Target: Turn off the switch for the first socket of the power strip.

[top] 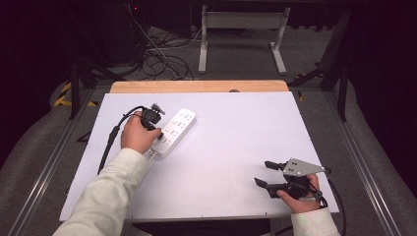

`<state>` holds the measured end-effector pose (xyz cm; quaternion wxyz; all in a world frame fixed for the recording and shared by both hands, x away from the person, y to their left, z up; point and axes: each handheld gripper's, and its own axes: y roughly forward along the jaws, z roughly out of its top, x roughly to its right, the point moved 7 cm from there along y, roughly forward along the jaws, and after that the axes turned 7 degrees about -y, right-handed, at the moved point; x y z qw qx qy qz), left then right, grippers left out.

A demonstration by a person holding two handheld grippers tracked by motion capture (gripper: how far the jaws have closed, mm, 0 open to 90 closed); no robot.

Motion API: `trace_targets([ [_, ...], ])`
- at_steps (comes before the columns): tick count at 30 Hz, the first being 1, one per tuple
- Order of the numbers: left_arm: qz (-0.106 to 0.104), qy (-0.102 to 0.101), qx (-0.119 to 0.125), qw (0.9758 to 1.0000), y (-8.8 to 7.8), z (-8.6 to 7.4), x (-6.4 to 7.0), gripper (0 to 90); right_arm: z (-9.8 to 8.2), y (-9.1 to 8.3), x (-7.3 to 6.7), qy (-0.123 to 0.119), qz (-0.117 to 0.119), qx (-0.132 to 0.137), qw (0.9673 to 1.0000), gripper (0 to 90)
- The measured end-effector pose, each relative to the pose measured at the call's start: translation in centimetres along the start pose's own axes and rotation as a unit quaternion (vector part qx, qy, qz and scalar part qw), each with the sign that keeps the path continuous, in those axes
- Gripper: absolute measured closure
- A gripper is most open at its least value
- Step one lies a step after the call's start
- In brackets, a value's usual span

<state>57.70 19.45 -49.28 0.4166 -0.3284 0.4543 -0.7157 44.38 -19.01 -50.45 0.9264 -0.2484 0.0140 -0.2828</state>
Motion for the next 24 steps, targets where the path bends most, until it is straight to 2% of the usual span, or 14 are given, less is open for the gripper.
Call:
trace_targets([
  [3, 0.003, 0.003, 0.001, 1.0000, -0.01, -0.07, 0.03, 89.8, -0.04, 0.01, 0.01, 0.001, 0.001, 0.000, 1.0000, 29.6],
  [4, 0.011, 0.006, -0.002, 0.9999, -0.05, -0.12, 0.01, 89.8, -0.05, 0.02, 0.01, 0.002, 0.002, 0.000, 1.0000, 29.5],
  [5, 0.033, 0.012, -0.007, 0.9993, -0.12, -0.19, -0.14, 89.8, -0.05, 0.04, 0.01, 0.001, 0.002, 0.001, 1.0000, 29.5],
  [7, 0.028, 0.012, -0.002, 0.9995, -0.09, -0.24, -0.11, 89.8, -0.05, 0.04, -0.02, 0.002, 0.002, 0.000, 1.0000, 29.5],
  [10, 0.004, -0.001, 0.015, 0.9999, -0.05, -0.33, -0.56, 89.9, -0.05, 0.06, -0.05, 0.001, 0.003, 0.000, 1.0000, 29.5],
  [11, 0.004, 0.000, 0.017, 0.9999, -0.06, -0.34, -0.58, 89.9, -0.07, 0.07, -0.03, 0.001, 0.003, -0.001, 1.0000, 29.4],
  [12, 0.013, 0.006, 0.017, 0.9998, -0.09, -0.31, -0.64, 89.9, -0.10, 0.10, 0.00, 0.002, 0.003, -0.001, 1.0000, 29.5],
  [19, 0.011, 0.002, 0.022, 0.9997, -0.03, -0.41, -0.44, 89.9, -0.14, 0.18, -0.01, 0.002, 0.005, -0.003, 1.0000, 29.4],
  [23, 0.041, 0.018, 0.025, 0.9987, 0.00, -0.47, -0.04, 89.9, -0.16, 0.23, 0.00, 0.002, 0.005, -0.004, 1.0000, 29.4],
  [24, 0.042, 0.022, 0.024, 0.9986, 0.02, -0.47, 0.03, 89.9, -0.15, 0.23, -0.01, 0.002, 0.005, -0.004, 1.0000, 29.5],
])
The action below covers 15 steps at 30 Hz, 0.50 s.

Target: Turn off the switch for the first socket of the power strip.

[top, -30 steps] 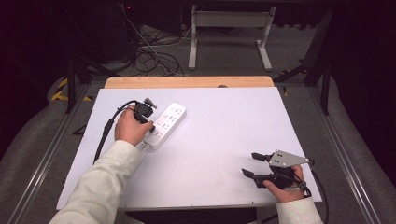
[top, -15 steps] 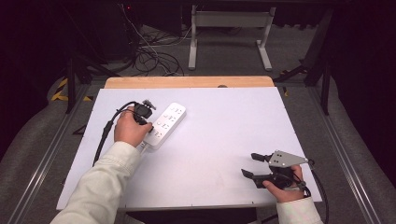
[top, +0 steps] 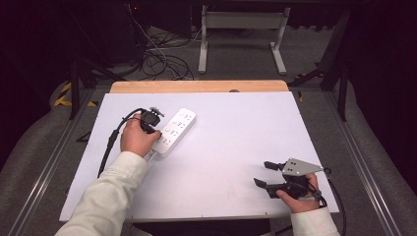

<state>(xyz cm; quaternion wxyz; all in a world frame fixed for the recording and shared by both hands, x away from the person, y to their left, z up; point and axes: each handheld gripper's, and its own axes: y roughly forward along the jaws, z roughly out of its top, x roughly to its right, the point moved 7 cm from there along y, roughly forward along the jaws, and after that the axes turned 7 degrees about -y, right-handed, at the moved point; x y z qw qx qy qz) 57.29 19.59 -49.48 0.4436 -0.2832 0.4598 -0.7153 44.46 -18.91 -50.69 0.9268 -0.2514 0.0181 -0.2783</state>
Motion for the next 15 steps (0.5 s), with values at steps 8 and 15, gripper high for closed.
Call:
trace_targets([
  [8, 0.017, 0.002, 0.007, 0.9998, 0.05, -0.10, 0.24, 89.9, -0.04, 0.05, -0.05, 0.000, 0.001, -0.001, 1.0000, 29.4],
  [15, 0.001, -0.008, 0.014, 0.9999, 0.16, -0.20, 0.14, 90.0, -0.07, 0.01, -0.06, 0.000, 0.002, -0.002, 1.0000, 29.5],
])
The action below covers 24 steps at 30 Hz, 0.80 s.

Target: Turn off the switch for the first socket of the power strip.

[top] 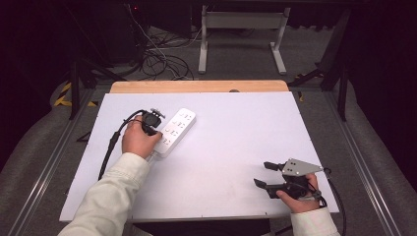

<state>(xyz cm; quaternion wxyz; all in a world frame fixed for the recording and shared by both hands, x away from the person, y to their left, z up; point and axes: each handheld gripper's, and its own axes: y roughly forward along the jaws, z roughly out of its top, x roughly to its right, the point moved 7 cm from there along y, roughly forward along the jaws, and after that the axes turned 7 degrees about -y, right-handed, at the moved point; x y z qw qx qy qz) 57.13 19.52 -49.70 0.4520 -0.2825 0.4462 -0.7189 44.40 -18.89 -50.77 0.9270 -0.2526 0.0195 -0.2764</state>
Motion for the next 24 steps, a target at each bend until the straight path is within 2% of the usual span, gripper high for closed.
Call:
trace_targets([
  [3, -0.004, -0.009, 0.005, 0.9999, -0.1, 0.0, -0.1, 89.9, 0.0, 0.0, 0.1, 0.001, -0.001, 0.000, 1.0000, 29.5],
  [5, -0.005, -0.018, 0.019, 0.9996, -0.6, 0.3, -0.5, 90.0, 0.0, 0.0, 0.1, 0.001, -0.001, 0.001, 1.0000, 29.4],
  [6, -0.023, -0.024, 0.025, 0.9991, -0.7, 0.4, -0.4, 90.0, 0.0, 0.0, 0.1, 0.002, -0.001, 0.000, 1.0000, 29.5],
  [9, -0.034, -0.022, 0.052, 0.9978, -1.9, 0.7, -0.3, 89.9, 0.0, 0.0, 0.2, 0.002, -0.003, 0.000, 1.0000, 29.4],
  [14, -0.043, -0.007, 0.075, 0.9962, -4.1, 0.9, 0.4, 89.9, -0.1, 0.1, 0.2, 0.004, -0.004, -0.003, 1.0000, 29.4],
  [19, -0.051, 0.000, 0.083, 0.9953, -5.1, 0.9, 1.1, 89.9, -0.1, 0.1, 0.2, 0.003, -0.004, -0.001, 1.0000, 29.4],
  [24, -0.048, 0.003, 0.091, 0.9947, -5.4, 0.9, 1.2, 89.9, -0.1, 0.0, 0.2, 0.003, -0.004, -0.001, 1.0000, 29.5],
])
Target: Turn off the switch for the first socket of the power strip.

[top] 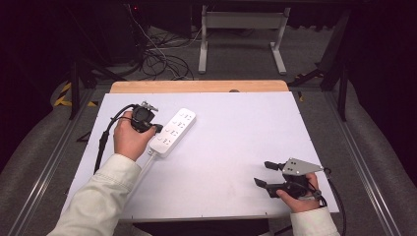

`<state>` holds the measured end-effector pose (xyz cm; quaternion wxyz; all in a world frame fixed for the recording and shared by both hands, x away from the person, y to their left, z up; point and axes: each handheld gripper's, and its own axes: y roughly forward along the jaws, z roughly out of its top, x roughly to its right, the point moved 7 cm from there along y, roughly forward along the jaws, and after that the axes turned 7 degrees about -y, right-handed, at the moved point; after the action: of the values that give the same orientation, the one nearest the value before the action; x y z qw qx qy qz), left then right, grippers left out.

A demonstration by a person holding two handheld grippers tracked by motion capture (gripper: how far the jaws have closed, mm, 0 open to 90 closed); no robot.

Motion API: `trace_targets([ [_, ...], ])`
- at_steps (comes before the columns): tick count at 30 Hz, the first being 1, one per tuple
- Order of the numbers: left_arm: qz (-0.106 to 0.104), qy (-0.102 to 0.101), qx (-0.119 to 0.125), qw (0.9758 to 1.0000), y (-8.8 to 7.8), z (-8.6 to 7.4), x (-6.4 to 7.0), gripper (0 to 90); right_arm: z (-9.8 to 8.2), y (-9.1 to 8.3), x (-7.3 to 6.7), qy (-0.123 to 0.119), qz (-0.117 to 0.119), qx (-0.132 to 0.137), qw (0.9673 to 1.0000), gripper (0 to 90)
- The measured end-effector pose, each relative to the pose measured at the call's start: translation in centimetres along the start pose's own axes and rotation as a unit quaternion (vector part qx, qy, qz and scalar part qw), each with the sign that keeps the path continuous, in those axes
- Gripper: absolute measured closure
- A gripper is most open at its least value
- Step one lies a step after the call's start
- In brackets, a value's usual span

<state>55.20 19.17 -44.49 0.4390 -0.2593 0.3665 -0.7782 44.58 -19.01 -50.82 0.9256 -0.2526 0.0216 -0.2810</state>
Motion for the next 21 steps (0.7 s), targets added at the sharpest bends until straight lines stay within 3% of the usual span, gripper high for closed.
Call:
trace_targets([
  [3, -0.009, -0.001, 0.009, 0.9999, -0.3, 0.0, 0.2, 89.9, 0.0, 0.0, 0.0, 0.000, 0.000, 0.000, 1.0000, 29.5],
  [8, -0.032, -0.003, 0.044, 0.9985, -1.4, 0.1, 0.7, 88.4, 0.0, 0.0, 0.0, 0.001, 0.000, 0.000, 1.0000, 29.5],
  [9, -0.034, -0.001, 0.056, 0.9979, -1.7, 0.2, 0.8, 77.7, 0.0, 0.0, 0.0, 0.000, 0.000, 0.000, 1.0000, 29.4],
  [15, -0.053, 0.016, 0.095, 0.9940, -3.6, -0.3, 1.8, 68.5, 0.0, -0.1, 0.0, 0.001, -0.002, 0.001, 1.0000, 29.4],
  [21, -0.049, 0.033, 0.143, 0.9880, -5.1, -1.1, 2.1, 48.1, 0.1, 0.0, 0.0, 0.002, -0.001, 0.003, 1.0000, 29.1],
])
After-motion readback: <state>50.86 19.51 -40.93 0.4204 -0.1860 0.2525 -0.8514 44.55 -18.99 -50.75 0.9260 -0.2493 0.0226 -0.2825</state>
